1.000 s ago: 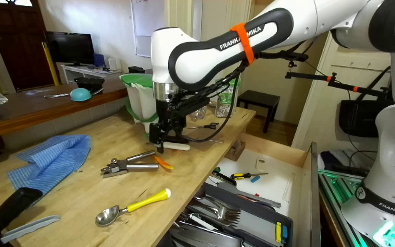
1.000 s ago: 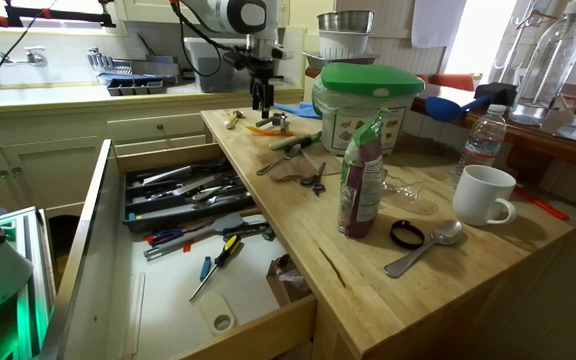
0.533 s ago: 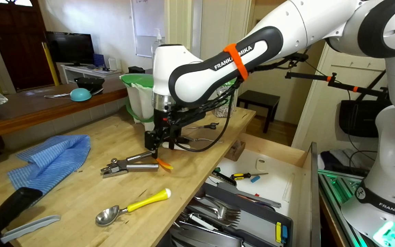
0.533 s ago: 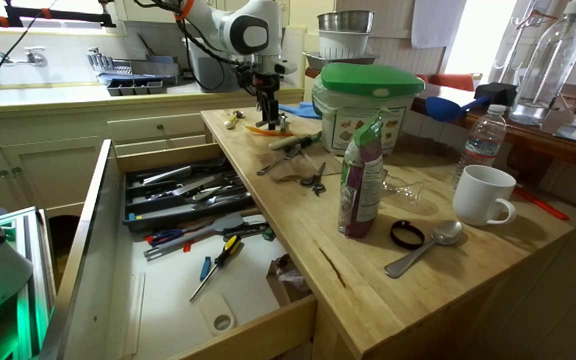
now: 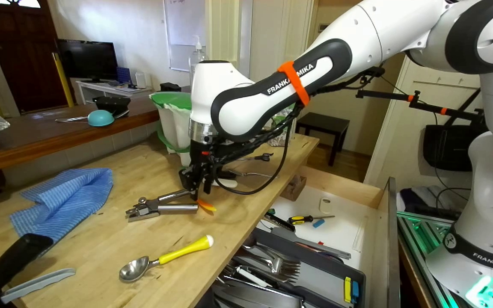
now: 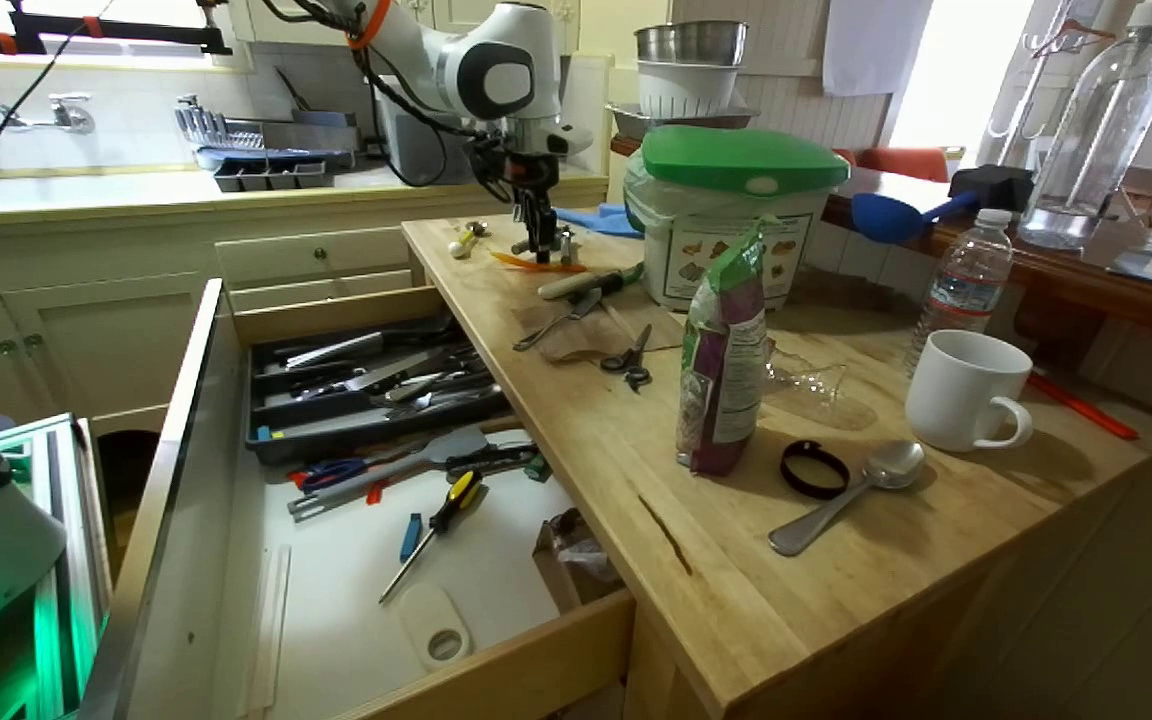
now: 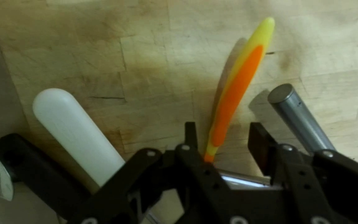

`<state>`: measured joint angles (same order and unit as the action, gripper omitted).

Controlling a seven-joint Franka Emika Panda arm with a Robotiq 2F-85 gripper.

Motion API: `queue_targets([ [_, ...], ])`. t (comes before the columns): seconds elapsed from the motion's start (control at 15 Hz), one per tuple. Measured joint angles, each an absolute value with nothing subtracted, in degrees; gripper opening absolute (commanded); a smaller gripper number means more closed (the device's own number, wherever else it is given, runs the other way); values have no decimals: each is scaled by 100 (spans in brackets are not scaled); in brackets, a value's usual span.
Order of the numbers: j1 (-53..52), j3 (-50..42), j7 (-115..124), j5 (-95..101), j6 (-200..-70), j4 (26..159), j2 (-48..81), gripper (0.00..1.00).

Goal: Put the orange spoon in the open drawer.

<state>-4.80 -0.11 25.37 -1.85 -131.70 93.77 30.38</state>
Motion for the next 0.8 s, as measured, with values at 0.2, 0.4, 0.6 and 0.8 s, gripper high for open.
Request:
queue_targets([
  [0.2,-519,-15,2546,-185,-13239,9377,3099,56],
  [0.4,-563,-61,2560,-181,-13363,9377,3181,38],
  [0.6,-585,-123,2575,-175,-13441,9376,3244,16],
  [0.8,-613,-201,2578,-162,-13444,9374,3243,0],
])
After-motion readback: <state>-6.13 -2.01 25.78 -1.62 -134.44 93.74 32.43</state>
